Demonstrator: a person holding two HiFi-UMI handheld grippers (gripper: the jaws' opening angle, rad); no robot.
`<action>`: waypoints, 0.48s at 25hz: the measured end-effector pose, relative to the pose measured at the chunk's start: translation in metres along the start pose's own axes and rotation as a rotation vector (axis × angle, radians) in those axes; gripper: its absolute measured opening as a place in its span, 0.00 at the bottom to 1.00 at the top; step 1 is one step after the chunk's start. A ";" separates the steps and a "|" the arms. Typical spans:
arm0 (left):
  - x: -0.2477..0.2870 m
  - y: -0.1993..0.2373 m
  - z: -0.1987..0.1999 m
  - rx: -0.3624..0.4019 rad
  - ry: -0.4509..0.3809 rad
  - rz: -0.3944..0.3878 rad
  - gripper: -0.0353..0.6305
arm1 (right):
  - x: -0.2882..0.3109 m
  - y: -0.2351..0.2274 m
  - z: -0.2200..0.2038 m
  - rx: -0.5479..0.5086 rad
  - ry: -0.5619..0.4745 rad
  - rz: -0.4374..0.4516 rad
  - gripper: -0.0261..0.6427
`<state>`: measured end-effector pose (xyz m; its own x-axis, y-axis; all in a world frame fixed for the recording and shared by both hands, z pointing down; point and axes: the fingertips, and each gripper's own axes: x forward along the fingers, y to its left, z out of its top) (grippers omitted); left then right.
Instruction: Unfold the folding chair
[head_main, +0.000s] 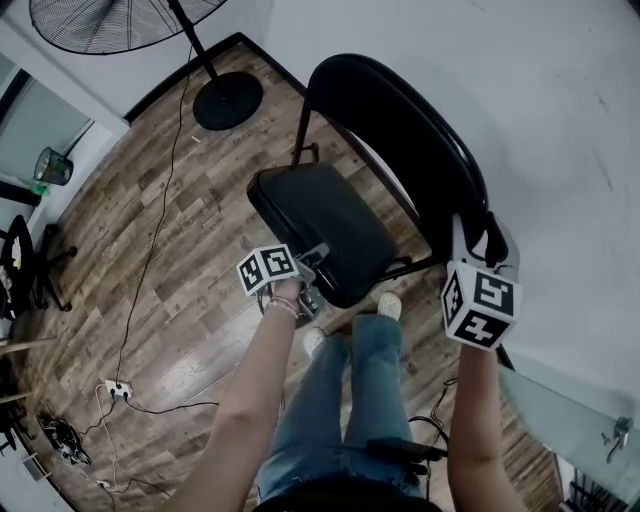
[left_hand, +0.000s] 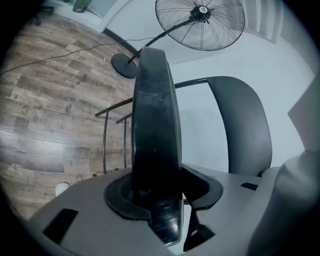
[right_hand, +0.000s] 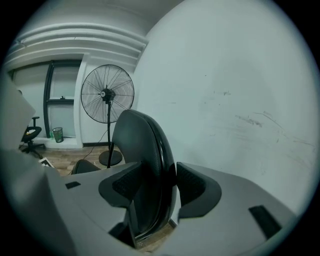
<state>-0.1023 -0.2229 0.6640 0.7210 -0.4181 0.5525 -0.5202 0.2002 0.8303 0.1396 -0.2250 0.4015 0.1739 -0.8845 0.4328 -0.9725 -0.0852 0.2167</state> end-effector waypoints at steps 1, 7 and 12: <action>-0.001 0.001 0.001 0.000 0.000 -0.006 0.32 | 0.000 0.001 0.001 -0.001 0.000 -0.002 0.36; -0.006 0.014 -0.001 -0.002 0.000 -0.034 0.32 | 0.000 0.005 -0.005 -0.005 0.015 -0.006 0.36; -0.008 0.018 0.000 -0.004 -0.004 -0.040 0.32 | 0.008 -0.002 -0.006 -0.009 0.023 -0.013 0.36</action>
<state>-0.1170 -0.2162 0.6745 0.7392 -0.4292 0.5190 -0.4896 0.1867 0.8517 0.1436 -0.2294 0.4096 0.1901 -0.8724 0.4502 -0.9688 -0.0923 0.2302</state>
